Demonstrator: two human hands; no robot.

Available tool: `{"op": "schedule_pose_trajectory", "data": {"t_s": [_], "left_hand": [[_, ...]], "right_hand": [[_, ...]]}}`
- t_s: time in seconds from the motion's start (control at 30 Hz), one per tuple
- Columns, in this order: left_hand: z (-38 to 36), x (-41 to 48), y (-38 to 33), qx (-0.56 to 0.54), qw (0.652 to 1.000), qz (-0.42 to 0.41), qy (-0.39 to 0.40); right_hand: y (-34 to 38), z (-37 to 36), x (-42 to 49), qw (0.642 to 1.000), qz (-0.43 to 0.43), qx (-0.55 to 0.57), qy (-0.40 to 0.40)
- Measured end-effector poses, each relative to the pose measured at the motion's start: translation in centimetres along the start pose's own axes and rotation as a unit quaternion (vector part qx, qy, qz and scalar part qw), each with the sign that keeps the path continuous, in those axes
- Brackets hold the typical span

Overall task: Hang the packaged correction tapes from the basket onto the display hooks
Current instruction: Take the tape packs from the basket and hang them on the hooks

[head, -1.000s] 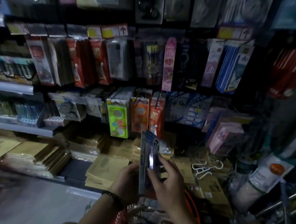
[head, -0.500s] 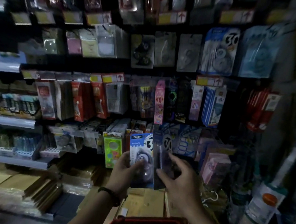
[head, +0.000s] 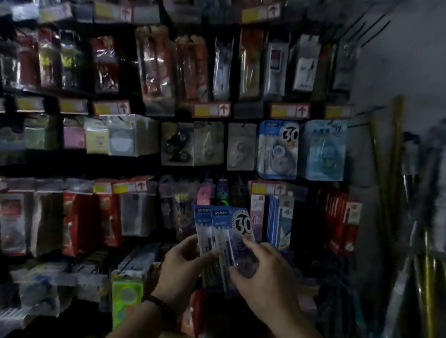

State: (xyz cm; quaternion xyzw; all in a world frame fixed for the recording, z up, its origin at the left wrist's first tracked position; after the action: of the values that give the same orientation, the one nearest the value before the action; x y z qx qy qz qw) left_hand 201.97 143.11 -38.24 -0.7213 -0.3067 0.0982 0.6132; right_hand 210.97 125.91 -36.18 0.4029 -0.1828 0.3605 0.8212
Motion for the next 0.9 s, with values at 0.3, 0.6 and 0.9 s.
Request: {"op": "schedule_pose_trajectory", "data": {"t_s": [0.3, 0.6, 0.9], "left_hand": [[-3.4, 5.8, -8.3, 0.071, 0.991, -0.115, -0.014], [-4.4, 11.1, -11.3, 0.068, 0.990, -0.124, -0.002], [-5.2, 13.3, -12.2, 0.070, 0.988, -0.139, 0.012]], "right_hand": [[-0.8, 8.5, 10.3, 0.989, 0.033, -0.100, -0.099], [-1.9, 11.3, 19.9, 0.974, 0.035, -0.144, -0.169], [-2.3, 10.7, 23.7, 0.965, 0.014, -0.182, -0.186]]}}
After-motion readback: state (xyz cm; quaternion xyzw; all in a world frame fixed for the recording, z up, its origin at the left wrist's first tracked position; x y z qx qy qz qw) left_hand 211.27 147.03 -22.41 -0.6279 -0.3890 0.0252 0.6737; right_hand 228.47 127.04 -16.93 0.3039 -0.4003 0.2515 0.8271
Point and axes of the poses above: each hand's wrist, its own x-axis towards the middle knuckle, its own z-axis out of the back of the hand, y = z × x, the point moved 8 cm from there along x, towards the middle knuckle, and after that the axes turned 4 degrees about -x, right-handed, at the moved point
